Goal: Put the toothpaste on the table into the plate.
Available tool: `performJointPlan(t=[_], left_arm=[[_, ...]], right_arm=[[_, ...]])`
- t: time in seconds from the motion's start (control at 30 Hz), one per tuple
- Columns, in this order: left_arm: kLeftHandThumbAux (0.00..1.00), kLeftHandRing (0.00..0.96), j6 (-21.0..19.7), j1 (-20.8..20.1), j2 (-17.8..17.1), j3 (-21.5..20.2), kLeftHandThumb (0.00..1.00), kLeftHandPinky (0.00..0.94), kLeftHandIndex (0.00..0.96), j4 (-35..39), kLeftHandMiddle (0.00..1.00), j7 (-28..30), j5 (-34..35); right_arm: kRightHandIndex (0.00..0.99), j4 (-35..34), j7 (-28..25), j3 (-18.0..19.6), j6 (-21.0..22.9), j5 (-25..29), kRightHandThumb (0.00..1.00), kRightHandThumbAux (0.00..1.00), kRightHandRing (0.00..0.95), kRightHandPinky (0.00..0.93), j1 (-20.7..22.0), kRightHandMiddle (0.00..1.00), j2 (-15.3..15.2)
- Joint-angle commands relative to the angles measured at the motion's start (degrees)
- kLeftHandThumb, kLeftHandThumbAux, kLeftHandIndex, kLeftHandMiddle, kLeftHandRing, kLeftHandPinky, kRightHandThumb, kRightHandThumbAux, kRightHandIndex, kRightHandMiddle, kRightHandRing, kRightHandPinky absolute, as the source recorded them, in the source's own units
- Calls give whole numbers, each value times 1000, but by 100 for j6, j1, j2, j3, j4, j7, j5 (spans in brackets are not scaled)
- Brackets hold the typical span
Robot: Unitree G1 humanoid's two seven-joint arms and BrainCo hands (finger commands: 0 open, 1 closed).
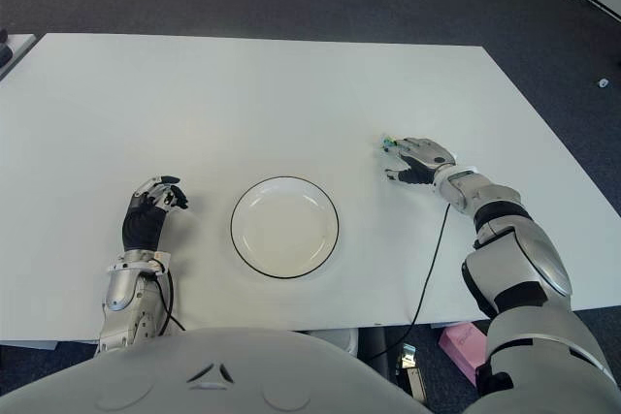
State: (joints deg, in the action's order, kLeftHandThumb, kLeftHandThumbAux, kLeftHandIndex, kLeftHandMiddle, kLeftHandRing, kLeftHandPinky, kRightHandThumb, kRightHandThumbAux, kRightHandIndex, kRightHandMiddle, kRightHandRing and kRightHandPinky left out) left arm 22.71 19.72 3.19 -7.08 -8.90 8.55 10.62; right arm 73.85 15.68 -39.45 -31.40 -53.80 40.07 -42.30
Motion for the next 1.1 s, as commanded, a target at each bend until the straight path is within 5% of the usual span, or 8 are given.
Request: performJointPlan(t=[0.03, 0.37, 0.8, 1.03, 1.1], left_arm=[[720, 585, -174, 147, -20, -21, 701, 567, 433, -31, 605, -35, 17], [719, 583, -282, 263, -6, -67, 702, 572, 434, 141, 607, -78, 10], [719, 585, -298, 360, 23, -45, 701, 573, 435, 292, 610, -50, 6], [719, 588, -332, 330, 1, -45, 700, 575, 434, 246, 609, -39, 4], [719, 588, -336, 322, 11, -42, 700, 573, 434, 234, 608, -58, -8]], right_arm=[[0, 154, -265, -62, 88, -10, 528, 177, 0, 0, -11, 0, -44], [0, 221, -760, 94, 409, 279, 536, 183, 0, 0, -49, 0, 48], [0, 282, -789, 333, 536, 567, 522, 218, 0, 0, -113, 0, 78], [0, 41, -134, 508, 287, 646, 531, 244, 0, 0, 48, 0, -89], [0, -7, 392, 499, 242, 571, 537, 249, 0, 0, 23, 0, -101]])
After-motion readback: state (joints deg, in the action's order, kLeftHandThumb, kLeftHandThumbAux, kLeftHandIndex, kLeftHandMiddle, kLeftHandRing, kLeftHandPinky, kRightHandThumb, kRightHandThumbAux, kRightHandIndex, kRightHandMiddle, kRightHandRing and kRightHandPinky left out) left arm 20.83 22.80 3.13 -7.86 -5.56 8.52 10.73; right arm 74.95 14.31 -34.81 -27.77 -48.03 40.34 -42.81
